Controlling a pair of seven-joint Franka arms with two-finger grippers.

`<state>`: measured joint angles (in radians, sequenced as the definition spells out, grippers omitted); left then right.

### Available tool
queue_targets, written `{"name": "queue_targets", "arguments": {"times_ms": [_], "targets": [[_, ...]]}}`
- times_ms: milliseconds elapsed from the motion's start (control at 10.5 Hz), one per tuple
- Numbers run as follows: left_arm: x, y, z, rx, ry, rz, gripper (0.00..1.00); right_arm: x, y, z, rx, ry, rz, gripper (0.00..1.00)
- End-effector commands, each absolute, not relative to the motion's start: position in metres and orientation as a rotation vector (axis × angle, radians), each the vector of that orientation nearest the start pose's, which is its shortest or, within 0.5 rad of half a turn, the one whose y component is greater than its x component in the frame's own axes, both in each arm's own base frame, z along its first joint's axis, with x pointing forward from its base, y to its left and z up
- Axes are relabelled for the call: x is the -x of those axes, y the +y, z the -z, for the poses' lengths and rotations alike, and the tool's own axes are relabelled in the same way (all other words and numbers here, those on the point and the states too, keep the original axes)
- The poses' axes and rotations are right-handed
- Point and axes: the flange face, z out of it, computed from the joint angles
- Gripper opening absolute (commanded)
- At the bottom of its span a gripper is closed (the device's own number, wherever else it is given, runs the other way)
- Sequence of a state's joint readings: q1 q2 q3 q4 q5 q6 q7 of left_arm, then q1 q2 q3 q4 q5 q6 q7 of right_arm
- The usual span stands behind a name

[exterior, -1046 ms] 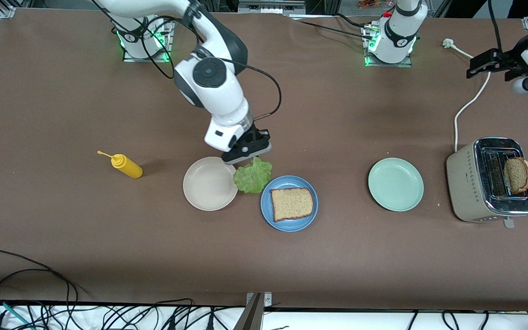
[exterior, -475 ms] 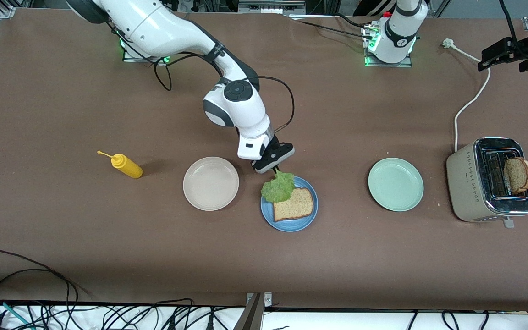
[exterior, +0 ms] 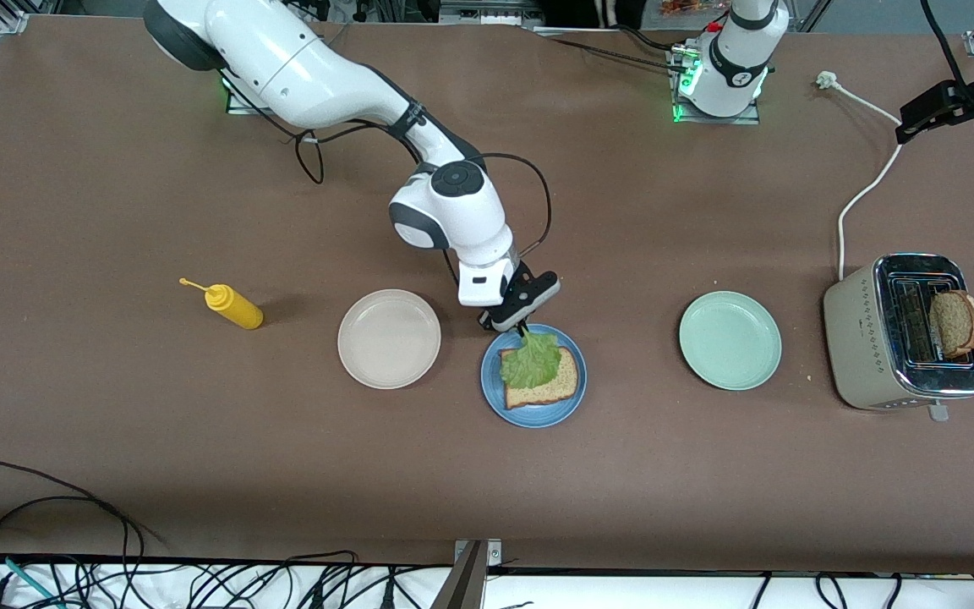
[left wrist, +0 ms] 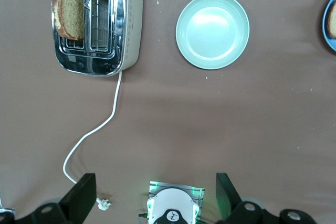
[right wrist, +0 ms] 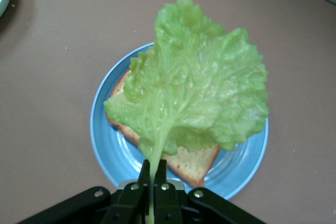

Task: Make sandwich in blue plate with both arms
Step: 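Lower the lettuce onto the bread and open the right gripper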

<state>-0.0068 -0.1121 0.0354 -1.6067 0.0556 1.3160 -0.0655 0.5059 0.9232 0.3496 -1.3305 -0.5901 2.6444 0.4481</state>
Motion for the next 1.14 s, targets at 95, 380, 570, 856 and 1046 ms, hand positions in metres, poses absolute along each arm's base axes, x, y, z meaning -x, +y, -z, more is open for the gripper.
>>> {"name": "queue_targets", "arguments": {"times_ms": [95, 380, 570, 856, 1046], "targets": [[-0.504, 0.024, -0.658, 3.044, -0.194, -0.197, 1.0, -0.572, 0.55, -0.22, 2.71, -1.087, 0.721, 0.0], [-0.507, 0.034, -0.657, 3.066, 0.039, -0.187, 1.0, -0.581, 0.545, -0.207, 2.659, -1.137, 0.785, 0.0], [-0.508, 0.044, -0.657, 3.087, 0.033, -0.18, 1.0, -0.579, 0.546, -0.202, 2.665, -1.151, 0.782, 0.0], [-0.507, 0.041, -0.657, 3.096, 0.038, -0.184, 1.0, -0.576, 0.548, -0.199, 2.669, -1.148, 0.781, 0.53], [-0.507, 0.04, -0.657, 3.095, 0.038, -0.184, 1.0, -0.576, 0.548, -0.197, 2.671, -1.145, 0.776, 0.73]]}}
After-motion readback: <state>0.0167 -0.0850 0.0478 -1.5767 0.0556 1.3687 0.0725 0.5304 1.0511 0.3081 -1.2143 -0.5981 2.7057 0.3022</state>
